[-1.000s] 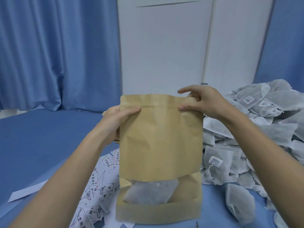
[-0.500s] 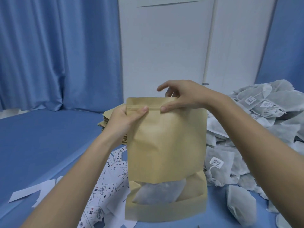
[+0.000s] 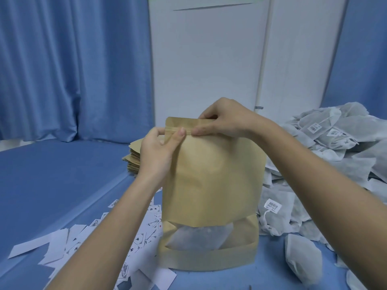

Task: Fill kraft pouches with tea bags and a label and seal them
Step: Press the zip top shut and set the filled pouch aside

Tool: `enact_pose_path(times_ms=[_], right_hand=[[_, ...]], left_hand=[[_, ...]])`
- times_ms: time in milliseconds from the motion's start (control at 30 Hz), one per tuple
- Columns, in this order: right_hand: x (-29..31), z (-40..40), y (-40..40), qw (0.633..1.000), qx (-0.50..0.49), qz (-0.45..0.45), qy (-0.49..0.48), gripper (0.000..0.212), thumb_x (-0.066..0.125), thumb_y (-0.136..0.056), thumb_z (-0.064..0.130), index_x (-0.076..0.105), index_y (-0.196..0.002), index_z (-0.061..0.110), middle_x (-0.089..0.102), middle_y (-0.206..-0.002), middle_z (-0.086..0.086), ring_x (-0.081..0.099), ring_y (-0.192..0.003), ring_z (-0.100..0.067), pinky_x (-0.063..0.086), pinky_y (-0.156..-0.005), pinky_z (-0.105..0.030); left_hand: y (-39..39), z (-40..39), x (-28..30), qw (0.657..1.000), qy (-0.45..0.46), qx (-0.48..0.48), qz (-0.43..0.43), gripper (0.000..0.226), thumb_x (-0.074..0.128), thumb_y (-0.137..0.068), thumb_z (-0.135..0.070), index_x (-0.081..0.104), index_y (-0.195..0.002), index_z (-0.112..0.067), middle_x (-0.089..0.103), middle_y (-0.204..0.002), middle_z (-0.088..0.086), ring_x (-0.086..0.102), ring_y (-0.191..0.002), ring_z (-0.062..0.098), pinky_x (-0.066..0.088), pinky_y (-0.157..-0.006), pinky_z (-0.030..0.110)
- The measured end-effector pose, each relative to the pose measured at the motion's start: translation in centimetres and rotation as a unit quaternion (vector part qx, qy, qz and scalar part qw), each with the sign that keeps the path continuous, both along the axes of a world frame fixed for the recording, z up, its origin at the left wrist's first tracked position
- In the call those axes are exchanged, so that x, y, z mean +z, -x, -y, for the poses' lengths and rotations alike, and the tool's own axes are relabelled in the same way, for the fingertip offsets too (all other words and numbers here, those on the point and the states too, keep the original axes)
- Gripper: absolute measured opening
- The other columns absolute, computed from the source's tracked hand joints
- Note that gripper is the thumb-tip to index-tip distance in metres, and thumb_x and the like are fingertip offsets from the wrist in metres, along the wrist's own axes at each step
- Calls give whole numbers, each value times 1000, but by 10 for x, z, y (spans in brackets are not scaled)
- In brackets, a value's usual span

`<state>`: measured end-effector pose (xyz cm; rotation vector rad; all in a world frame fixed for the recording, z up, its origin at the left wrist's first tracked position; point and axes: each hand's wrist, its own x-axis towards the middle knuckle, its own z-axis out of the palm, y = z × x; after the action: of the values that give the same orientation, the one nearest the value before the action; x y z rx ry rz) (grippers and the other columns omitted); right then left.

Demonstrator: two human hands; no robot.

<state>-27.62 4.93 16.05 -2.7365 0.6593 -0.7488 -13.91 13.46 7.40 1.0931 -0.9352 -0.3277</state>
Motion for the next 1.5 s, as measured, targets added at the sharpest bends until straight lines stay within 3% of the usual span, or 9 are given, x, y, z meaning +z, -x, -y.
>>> enact_pose_path(times_ms=[233,400,633,800,1000,1133,1200,1333,1500], right_hand=[[-4,-2,-3,995,-45,-15,87,24,68,-80,42,56,-68,26,43,-51,12,42,-54,-3,33,-53,-18],[-2,-6,-1,997,-31,-51,45,20,72,-76,43,66,-67,26,58,-55,15,52,-57,0,35,-47,-11],[-5,-4,-8,1000,-27,14,7,17,82,-65,36,68,-61,29,55,-48,14,49,-47,5,33,-43,-7],[-4,-7,-12,999,-8,-35,5,22,77,-71,41,64,-58,29,48,-41,16,45,-44,3,30,-41,-8],[-10,0,-18,1000,-6,28,-11,18,81,-69,32,66,-58,30,53,-42,19,49,-45,6,34,-43,-7],[-10,0,-16,999,2,-25,28,22,74,-75,40,67,-68,21,50,-50,12,45,-50,0,31,-47,-12],[-5,3,-9,998,-9,-50,22,17,74,-75,42,68,-70,26,55,-52,17,50,-51,7,34,-47,-7],[-10,6,-9,993,-19,-76,90,38,69,-80,39,47,-51,28,41,-44,11,43,-47,0,31,-46,-12],[-15,11,2,995,2,-62,76,31,69,-79,42,57,-58,23,44,-47,11,40,-51,-3,31,-50,-13]], left_hand=[[4,2,5,993,13,-51,-107,18,71,-83,-23,63,-74,-9,64,-66,3,59,-59,16,48,-57,25],[10,3,-1,997,29,-18,-64,21,73,-82,-20,61,-67,-13,62,-60,2,55,-60,17,43,-61,29],[8,0,-4,998,42,-21,-42,11,74,-81,-24,72,-74,-15,68,-71,5,58,-69,18,46,-71,34],[5,1,-7,998,35,2,-46,15,75,-80,-25,71,-69,-17,69,-74,8,58,-71,19,45,-73,37],[3,5,-10,999,37,18,-20,23,69,-85,-30,67,-70,-13,63,-64,-3,53,-66,13,41,-69,33],[-4,7,-15,996,53,67,18,32,69,-86,-29,62,-74,-1,58,-66,9,48,-66,17,38,-67,34],[-6,7,-19,993,65,90,29,38,67,-87,-29,58,-78,7,53,-67,10,43,-65,16,36,-65,32],[-3,7,-23,995,80,63,2,43,67,-87,-27,54,-81,13,45,-68,8,38,-66,19,32,-65,31],[-4,6,-18,1000,2,-24,-9,21,77,-76,-28,68,-61,-17,63,-58,-10,57,-57,5,45,-53,18]])
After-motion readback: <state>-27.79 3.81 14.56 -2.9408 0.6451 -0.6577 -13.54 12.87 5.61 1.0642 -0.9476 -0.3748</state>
